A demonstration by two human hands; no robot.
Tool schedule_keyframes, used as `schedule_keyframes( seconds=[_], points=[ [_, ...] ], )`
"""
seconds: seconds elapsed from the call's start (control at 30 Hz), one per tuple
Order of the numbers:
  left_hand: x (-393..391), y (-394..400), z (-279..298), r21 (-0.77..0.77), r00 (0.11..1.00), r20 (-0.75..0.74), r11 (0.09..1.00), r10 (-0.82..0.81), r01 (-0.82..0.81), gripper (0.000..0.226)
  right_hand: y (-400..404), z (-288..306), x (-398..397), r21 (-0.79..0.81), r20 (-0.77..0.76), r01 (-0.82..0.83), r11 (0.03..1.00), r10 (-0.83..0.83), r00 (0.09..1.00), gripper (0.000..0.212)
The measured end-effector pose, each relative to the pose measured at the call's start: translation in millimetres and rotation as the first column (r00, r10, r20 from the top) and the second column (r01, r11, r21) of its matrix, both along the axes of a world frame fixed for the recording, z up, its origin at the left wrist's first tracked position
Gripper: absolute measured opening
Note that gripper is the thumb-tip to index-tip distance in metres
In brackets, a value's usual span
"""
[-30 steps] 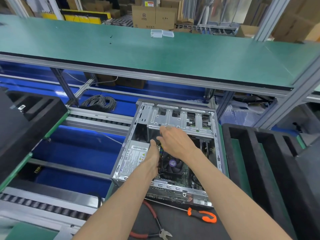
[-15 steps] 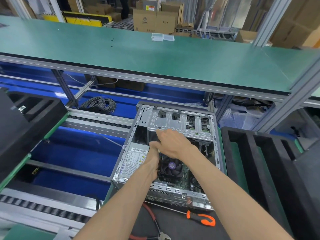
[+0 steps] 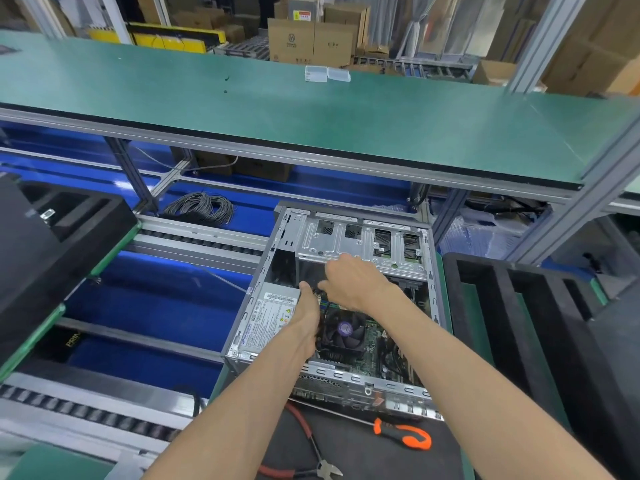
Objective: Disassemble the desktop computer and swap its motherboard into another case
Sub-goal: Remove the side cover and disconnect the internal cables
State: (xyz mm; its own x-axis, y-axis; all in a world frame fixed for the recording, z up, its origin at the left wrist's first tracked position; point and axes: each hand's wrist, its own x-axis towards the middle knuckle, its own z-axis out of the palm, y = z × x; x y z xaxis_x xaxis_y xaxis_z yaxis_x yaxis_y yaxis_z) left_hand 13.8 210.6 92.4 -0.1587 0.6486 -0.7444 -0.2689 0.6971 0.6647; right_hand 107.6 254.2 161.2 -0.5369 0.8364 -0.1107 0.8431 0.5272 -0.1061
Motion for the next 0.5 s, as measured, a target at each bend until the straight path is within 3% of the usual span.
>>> schedule_keyframes(
  seconds=[0.13,0.23,0.33,0.43,0.5],
  points=[
    [1.4,0.7,-0.4,0.035,1.0,-0.015,0.999,-0.005,0.006,0.082,-5.2,8.1,-2.5,-0.108,-0.003,-0.122,0.987,0.122,0.993,0.016],
    [4.4,4.3,-6.6,0.118,0.999,-0.018,0.992,0.034,-0.031,0.065,-9.8,14.4,-2.7,-0.149,-0.065,-0.249,0.957,0.242,0.968,0.022],
    [2.1,2.8,-7.5,0.071,1.0,0.01,0.997,0.003,-0.003,0.082,-9.0,10.2,1.0,-0.113,-0.146,-0.162,0.98,0.145,0.979,0.017],
    [0.7,2.5,-6.1,0.004,1.0,-0.007,1.0,-0.018,0.018,0.092,-6.1,5.6,2.1,-0.044,-0.031,-0.046,0.998,0.044,0.999,0.028],
    [-0.1,3.0,-6.6,-0.025,1.0,0.0,0.999,-0.021,0.021,0.095,-5.8,3.2,0.6,-0.066,0.001,-0.044,0.997,0.044,0.999,0.022]
  ],
)
